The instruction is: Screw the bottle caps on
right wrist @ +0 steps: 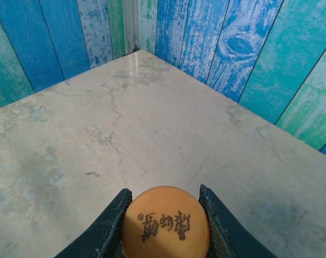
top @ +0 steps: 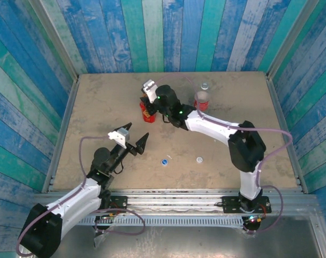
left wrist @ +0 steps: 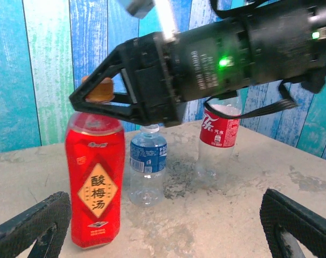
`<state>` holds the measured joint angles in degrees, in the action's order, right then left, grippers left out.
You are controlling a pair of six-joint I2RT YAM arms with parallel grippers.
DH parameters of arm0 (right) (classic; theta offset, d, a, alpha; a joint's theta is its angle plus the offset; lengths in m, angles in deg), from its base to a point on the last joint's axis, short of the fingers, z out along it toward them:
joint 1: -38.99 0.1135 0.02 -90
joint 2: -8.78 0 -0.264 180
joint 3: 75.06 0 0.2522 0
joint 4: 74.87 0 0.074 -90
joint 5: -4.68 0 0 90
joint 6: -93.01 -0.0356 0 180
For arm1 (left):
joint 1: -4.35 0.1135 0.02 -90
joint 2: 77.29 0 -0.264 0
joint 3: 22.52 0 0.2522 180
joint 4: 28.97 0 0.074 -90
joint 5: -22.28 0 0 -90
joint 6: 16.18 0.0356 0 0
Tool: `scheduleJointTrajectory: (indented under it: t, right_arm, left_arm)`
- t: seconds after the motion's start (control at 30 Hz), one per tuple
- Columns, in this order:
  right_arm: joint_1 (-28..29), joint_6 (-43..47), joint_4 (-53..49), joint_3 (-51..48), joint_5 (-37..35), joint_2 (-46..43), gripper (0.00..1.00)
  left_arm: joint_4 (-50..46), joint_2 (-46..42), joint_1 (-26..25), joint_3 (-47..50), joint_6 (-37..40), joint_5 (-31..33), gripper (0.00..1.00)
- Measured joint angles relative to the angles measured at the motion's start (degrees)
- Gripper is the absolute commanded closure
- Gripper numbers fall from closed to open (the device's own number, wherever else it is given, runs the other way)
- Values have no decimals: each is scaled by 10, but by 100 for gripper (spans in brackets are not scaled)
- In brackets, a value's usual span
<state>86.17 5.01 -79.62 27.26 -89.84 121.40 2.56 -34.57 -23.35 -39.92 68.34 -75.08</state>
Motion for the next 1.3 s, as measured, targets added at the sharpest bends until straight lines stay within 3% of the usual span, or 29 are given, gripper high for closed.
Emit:
scheduleJointTrajectory:
  t: [0.2, 0.47, 0.6, 0.83, 1.03, 1.2, 1.3]
  right_arm:
    - [-5, -9, 2, 52, 5, 55, 80]
    - [-7, 0, -14, 58, 7, 55, 36]
    - [-8, 10, -25, 56, 7, 43, 30]
    - [-12, 16, -1, 5, -24, -37, 1]
    - [-41, 8, 15, -29, -72, -65, 0]
    - [-70, -18, -2, -41, -100, -49, 13]
    - [-80, -44, -28, -31, -109, -30, 16]
  left_arm:
    - [-6, 1, 0, 0, -4, 2, 6]
    - [-9, 5, 0, 0, -3, 2, 6]
    - [-9, 13, 0, 0, -3, 2, 6]
    - [-7, 40, 0, -3, -3, -20, 6]
    - [-3, 60, 0, -14, 5, -45, 6]
    - [0, 67, 0, -16, 10, -53, 6]
    - [0, 68, 0, -16, 10, -54, 6]
